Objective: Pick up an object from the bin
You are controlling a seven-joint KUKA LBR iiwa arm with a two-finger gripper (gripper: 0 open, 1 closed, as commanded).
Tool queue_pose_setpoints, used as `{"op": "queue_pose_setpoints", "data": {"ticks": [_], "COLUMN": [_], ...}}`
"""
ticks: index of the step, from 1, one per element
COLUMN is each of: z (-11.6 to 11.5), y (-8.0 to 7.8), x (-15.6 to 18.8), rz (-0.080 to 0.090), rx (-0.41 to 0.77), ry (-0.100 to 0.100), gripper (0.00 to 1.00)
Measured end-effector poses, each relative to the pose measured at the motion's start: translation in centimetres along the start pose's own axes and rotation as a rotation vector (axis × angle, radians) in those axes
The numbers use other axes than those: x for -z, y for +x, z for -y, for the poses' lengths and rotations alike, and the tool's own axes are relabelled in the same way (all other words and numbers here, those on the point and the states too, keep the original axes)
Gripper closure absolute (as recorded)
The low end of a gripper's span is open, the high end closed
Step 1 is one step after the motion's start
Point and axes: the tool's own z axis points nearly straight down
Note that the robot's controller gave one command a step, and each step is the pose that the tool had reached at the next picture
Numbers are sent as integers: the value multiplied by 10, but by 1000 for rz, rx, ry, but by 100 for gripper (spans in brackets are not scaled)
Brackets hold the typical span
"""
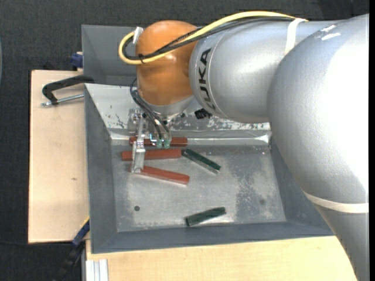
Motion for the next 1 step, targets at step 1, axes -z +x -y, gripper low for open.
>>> {"op": "queue_pose_setpoints", "data": {"ticks": [1], "z": [1], "y": [-2], "x": [5], "rz": [8], "rx": [-3], "ry": [-2], "gripper": [100]}}
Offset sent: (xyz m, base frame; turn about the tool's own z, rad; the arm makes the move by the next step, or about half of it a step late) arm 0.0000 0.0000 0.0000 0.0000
